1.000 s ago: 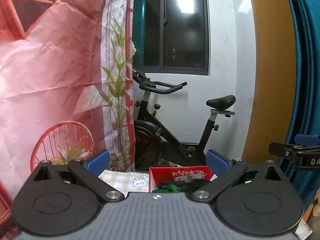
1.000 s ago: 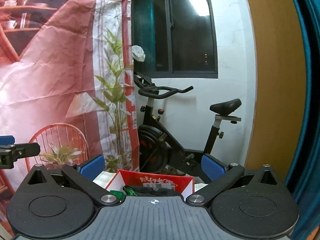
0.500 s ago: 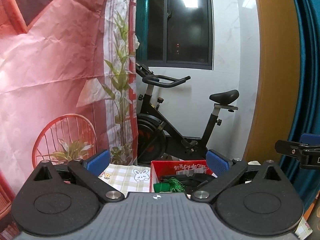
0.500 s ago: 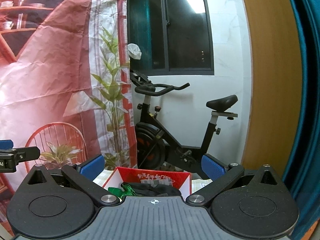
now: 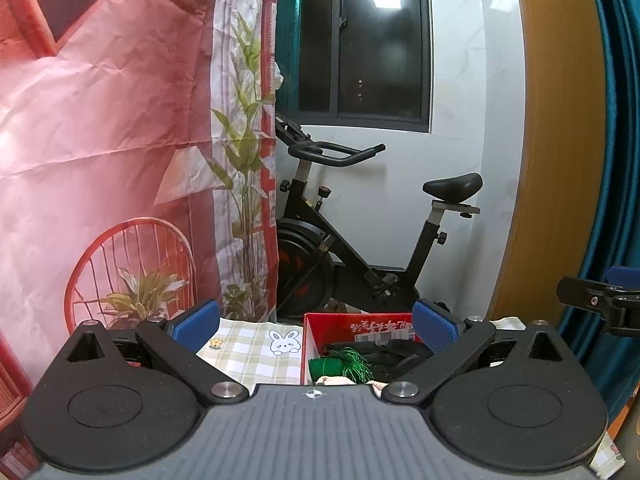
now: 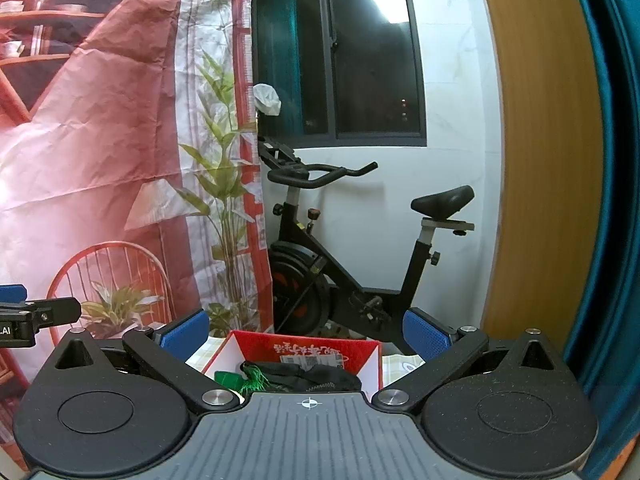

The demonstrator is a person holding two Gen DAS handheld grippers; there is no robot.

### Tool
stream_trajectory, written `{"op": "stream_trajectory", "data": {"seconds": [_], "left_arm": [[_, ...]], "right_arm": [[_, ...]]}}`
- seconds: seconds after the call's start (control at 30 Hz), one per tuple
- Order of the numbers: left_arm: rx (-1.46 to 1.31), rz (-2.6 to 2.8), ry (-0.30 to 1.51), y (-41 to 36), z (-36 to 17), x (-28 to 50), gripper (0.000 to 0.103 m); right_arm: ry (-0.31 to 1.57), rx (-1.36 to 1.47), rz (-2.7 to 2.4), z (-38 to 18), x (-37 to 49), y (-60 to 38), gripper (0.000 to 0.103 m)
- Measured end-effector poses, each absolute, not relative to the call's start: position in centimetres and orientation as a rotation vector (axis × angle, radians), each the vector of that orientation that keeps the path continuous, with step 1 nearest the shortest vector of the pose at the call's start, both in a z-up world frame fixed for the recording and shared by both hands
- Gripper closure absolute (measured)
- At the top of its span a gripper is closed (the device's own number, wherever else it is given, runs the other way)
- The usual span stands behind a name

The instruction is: Organize soft objects

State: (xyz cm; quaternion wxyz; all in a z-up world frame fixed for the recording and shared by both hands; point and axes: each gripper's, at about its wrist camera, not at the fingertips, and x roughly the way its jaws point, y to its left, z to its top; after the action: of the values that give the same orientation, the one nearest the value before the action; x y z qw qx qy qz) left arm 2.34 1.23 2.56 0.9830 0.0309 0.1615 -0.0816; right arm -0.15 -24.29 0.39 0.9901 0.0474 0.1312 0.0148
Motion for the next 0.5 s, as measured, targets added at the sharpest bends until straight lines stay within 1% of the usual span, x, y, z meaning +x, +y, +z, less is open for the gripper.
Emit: {"op": "stream_trajectory", "data": {"seconds": [0.5], "left_arm": [[0.066, -0.168, 0.324, 1.13, 2.58, 2.32, 0.0]], "right_arm": [[0.265, 0.096, 0.029, 0.41, -0.13, -24.3, 0.0]]}}
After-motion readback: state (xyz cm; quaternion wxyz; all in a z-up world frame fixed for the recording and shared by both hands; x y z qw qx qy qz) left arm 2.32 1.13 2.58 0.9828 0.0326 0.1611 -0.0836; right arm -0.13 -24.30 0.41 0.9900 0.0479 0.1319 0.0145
